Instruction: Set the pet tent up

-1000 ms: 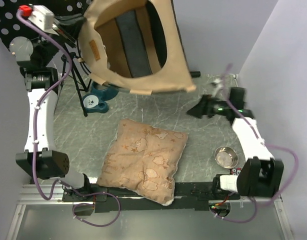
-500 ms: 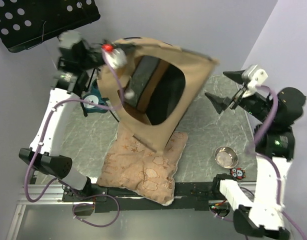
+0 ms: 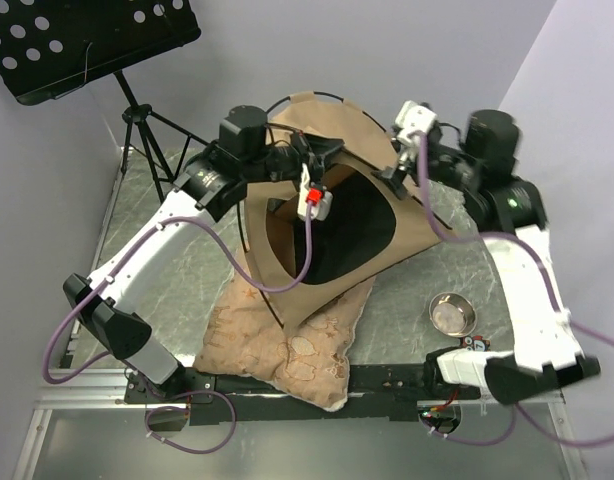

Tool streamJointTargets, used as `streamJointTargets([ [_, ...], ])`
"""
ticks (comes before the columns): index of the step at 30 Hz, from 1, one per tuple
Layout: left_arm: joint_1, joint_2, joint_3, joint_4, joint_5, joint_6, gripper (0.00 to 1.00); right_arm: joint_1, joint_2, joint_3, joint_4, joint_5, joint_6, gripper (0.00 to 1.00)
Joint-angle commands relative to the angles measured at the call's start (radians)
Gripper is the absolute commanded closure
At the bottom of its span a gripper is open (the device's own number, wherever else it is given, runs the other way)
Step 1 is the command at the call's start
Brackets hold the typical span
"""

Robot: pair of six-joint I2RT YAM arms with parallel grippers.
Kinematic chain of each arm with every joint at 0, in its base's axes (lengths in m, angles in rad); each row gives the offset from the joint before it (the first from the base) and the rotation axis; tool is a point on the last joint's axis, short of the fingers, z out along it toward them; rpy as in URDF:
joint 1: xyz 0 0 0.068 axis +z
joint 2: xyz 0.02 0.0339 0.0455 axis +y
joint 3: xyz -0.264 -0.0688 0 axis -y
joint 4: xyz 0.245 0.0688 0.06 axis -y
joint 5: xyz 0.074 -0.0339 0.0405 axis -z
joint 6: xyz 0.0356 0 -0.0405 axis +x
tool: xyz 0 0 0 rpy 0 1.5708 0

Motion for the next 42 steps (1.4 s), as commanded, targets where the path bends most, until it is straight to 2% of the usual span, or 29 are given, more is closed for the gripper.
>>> streamJointTargets([
  [1,-0.028,-0.027,-0.046,-0.031,-0.035,0.062,0.99,0.029,0.034,0.045,-0.076,0.025,-0.039,0.07],
  [4,-0.050,-0.044,-0.068,-0.023,-0.050,0.072,0.99,0.045,0.072,0.041,-0.075,0.048,-0.038,0.22],
  [5,-0.053,-0.049,-0.072,-0.018,-0.055,0.069,0.99,0.049,0.084,0.049,-0.078,0.047,-0.029,0.31],
  [6,-0.053,-0.053,-0.080,-0.008,-0.058,0.065,0.99,0.051,0.091,0.055,-0.082,0.039,-0.021,0.45],
  [7,-0.053,-0.061,-0.091,0.012,-0.068,0.049,0.99,0.054,0.091,0.058,-0.082,0.025,-0.013,0.64],
  [8,-0.053,-0.068,-0.104,0.044,-0.079,0.016,0.91,0.055,0.085,0.051,-0.073,0.021,0.002,0.87],
  [9,-0.054,-0.082,-0.126,0.093,-0.101,-0.021,0.83,0.060,0.072,0.037,-0.050,0.030,0.019,1.00],
  [11,-0.054,-0.113,-0.164,0.200,-0.154,-0.128,0.57,0.059,0.028,-0.015,0.021,0.071,0.077,1.00],
  [13,-0.054,-0.160,-0.201,0.317,-0.215,-0.284,0.37,0.056,-0.039,-0.121,0.121,0.141,0.154,1.00],
  [17,-0.030,-0.263,-0.258,0.518,-0.358,-0.625,0.04,0.054,-0.210,-0.290,0.319,0.269,0.318,1.00],
  [18,-0.021,-0.294,-0.269,0.540,-0.374,-0.697,0.01,0.043,-0.243,-0.326,0.351,0.295,0.359,1.00],
  [20,-0.007,-0.349,-0.296,0.571,-0.432,-0.867,0.00,0.007,-0.312,-0.383,0.388,0.358,0.445,1.00],
  [22,0.011,-0.386,-0.305,0.559,-0.475,-0.973,0.00,-0.021,-0.375,-0.443,0.427,0.457,0.487,1.00],
  [28,0.080,-0.446,-0.351,0.491,-0.527,-1.090,0.00,-0.079,-0.471,-0.567,0.496,0.822,0.485,1.00],
  [32,0.159,-0.441,-0.344,0.361,-0.458,-1.178,0.00,-0.129,-0.428,-0.616,0.510,0.904,0.495,1.00],
  [35,0.205,-0.420,-0.310,0.225,-0.377,-1.250,0.00,-0.136,-0.396,-0.690,0.620,0.944,0.469,1.00],
  [38,0.258,-0.397,-0.279,0.056,-0.226,-1.343,0.01,-0.152,-0.308,-0.669,0.561,0.950,0.557,1.00],
  [42,0.320,-0.426,-0.338,-0.011,-0.116,-1.451,0.01,-0.159,-0.239,-0.689,0.528,0.949,0.652,1.00],
])
